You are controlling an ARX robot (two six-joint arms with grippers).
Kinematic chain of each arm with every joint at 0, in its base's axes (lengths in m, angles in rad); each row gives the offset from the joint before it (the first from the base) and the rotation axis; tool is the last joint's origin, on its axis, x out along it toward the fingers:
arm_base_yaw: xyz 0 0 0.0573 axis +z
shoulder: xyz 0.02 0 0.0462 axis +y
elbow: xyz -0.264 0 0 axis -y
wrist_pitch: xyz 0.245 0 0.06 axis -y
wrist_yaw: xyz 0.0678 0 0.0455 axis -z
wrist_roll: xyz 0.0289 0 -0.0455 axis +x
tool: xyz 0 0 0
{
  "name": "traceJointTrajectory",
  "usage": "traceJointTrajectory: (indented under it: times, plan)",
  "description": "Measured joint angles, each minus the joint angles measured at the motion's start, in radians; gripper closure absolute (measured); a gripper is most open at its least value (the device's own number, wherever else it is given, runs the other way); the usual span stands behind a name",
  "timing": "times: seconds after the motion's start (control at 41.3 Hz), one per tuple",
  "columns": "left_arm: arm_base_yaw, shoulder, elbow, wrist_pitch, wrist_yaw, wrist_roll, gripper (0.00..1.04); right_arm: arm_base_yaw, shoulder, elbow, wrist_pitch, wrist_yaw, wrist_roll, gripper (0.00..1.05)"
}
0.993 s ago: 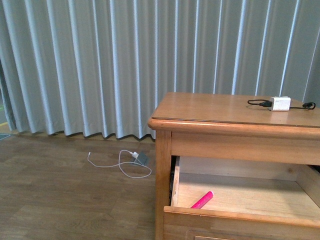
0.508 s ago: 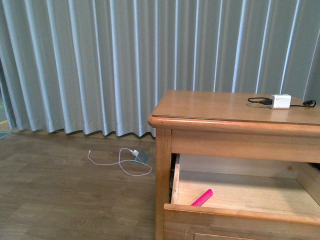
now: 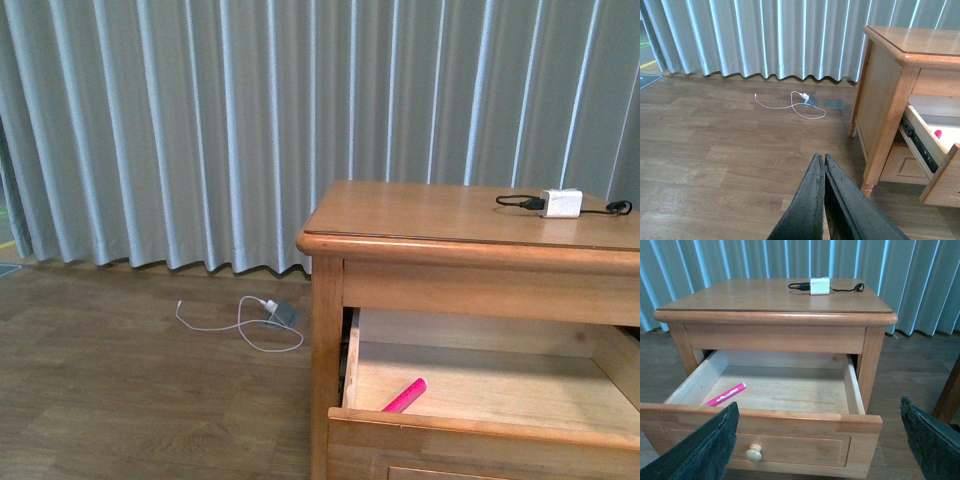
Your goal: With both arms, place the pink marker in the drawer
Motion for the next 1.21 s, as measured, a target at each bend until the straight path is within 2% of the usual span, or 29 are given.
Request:
traceJointTrajectory:
  times: [0.169, 0.242, 0.291, 0.678, 0.751, 1.041, 1.09, 1.114, 1.162, 1.211]
  plan:
    - [0.0, -0.05, 0.0, -0.051, 0.0, 0.0, 1.01, 0.0, 0.0, 0.0, 0.0, 0.0, 0.0, 0.09]
    - [0.0, -0.146, 0.0, -0.18, 0.002, 0.0, 1.01, 0.0, 0.0, 0.0, 0.0, 0.0, 0.0, 0.09]
    - [0.0, -0.187, 0.0, -0.208, 0.0, 0.0, 1.01, 0.0, 0.0, 0.0, 0.0, 0.0, 0.0, 0.09]
    - [0.0, -0.21, 0.0, -0.217, 0.0, -0.001, 0.99, 0.0, 0.0, 0.0, 0.0, 0.0, 0.0, 0.09]
    - [0.0, -0.21, 0.0, -0.217, 0.0, 0.0, 0.89, 0.0, 0.0, 0.0, 0.0, 0.0, 0.0, 0.09]
    - [0.0, -0.21, 0.0, -0.217, 0.0, 0.0, 0.24, 0.0, 0.0, 0.0, 0.0, 0.0, 0.0, 0.09]
    - [0.0, -0.21, 0.0, -0.217, 0.0, 0.0, 0.17, 0.0, 0.0, 0.0, 0.0, 0.0, 0.0, 0.09]
    - [0.0, -0.21, 0.0, -0.217, 0.0, 0.0, 0.12, -0.002, 0.002, 0.001, -0.004, -0.01, -0.002, 0.09]
    - [0.0, -0.21, 0.0, -0.217, 0.0, 0.0, 0.05, -0.019, 0.018, 0.024, -0.08, -0.095, -0.04, 0.09]
    - [0.0, -0.21, 0.0, -0.217, 0.0, 0.0, 0.05, -0.031, 0.048, 0.054, -0.169, -0.175, -0.07, 0.09]
